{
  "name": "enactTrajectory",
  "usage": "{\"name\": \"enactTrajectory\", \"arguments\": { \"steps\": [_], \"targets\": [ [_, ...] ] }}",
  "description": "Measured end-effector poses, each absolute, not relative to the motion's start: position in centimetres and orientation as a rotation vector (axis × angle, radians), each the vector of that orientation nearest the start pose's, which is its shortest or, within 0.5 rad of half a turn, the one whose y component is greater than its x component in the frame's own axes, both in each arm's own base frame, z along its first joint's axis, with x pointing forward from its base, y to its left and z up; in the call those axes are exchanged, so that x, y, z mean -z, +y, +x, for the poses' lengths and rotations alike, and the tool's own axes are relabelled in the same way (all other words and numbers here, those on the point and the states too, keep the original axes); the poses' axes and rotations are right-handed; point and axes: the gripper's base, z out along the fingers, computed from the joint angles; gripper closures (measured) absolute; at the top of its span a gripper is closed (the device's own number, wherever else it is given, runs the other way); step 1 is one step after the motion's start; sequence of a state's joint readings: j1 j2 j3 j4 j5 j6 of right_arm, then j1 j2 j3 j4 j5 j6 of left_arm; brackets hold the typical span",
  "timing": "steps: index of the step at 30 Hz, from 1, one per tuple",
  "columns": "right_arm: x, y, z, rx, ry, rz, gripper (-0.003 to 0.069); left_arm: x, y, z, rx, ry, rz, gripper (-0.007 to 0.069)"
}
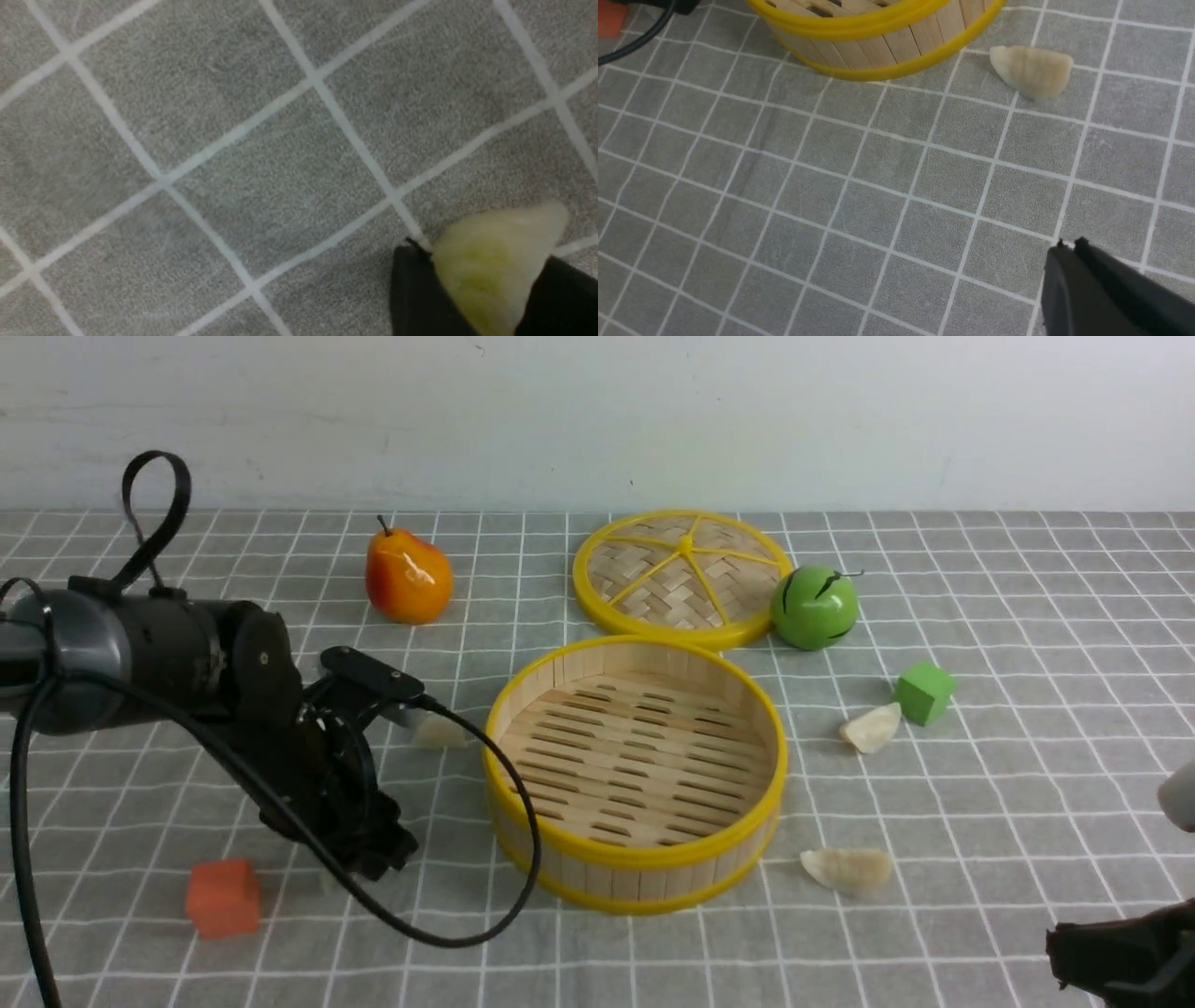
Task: Put the dumplings into the steamer on the table with the grey tablecloth.
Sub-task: 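Reach for and grasp a dumpling on the table with the left gripper, then place the dumpling into the bamboo steamer basket with the left gripper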
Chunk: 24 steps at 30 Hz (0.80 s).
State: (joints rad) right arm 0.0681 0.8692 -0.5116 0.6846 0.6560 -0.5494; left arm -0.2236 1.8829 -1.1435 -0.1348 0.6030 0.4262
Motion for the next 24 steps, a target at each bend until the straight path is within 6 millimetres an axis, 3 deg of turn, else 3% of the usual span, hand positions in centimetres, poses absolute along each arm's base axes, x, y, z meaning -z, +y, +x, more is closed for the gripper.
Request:
{"name": "enactTrajectory", "arguments": {
  "steps": [1,4,9,11,14,17,19,22,24],
  "targets": [
    [-25.7,4.5,15.0,-0.514,2.345,-0.242,0.0659,-16.0,-8.8,35.4,0.089,2.714,0.754,0.0430],
    [-25.7,4.5,15.0,-0.513,2.345,-0.244,0.0657,-16.7,-8.8,35.3,0.114,2.738,0.680,0.0414],
    [-25.7,4.5,15.2,-0.506,2.340,-0.237,0.0656,-22.7,-10.1,35.7,0.279,2.673,0.468,0.0412],
    [-25.5,4.5,15.4,-0.504,2.348,-0.231,0.0654,-26.8,-11.9,35.7,0.409,2.560,0.403,0.0412],
    [-25.2,4.5,15.7,-0.506,2.366,-0.228,0.0652,-29.3,-16.2,35.3,0.529,2.480,0.447,0.0412],
    [-25.0,4.5,15.8,-0.512,2.375,-0.221,0.0650,-28.6,-18.7,35.4,0.526,2.495,0.492,0.0412],
    [-24.9,4.6,15.9,-0.520,2.380,-0.214,0.0650,-25.5,-20.9,36.1,0.432,2.555,0.547,0.0412],
    [-24.9,4.6,15.9,-0.521,2.382,-0.215,0.0647,-21.6,-22.0,37.0,0.297,2.635,0.576,0.0412],
    [-24.9,4.6,15.9,-0.523,2.382,-0.213,0.0645,-20.3,-22.2,37.3,0.240,2.667,0.543,0.0406]
  ]
}}
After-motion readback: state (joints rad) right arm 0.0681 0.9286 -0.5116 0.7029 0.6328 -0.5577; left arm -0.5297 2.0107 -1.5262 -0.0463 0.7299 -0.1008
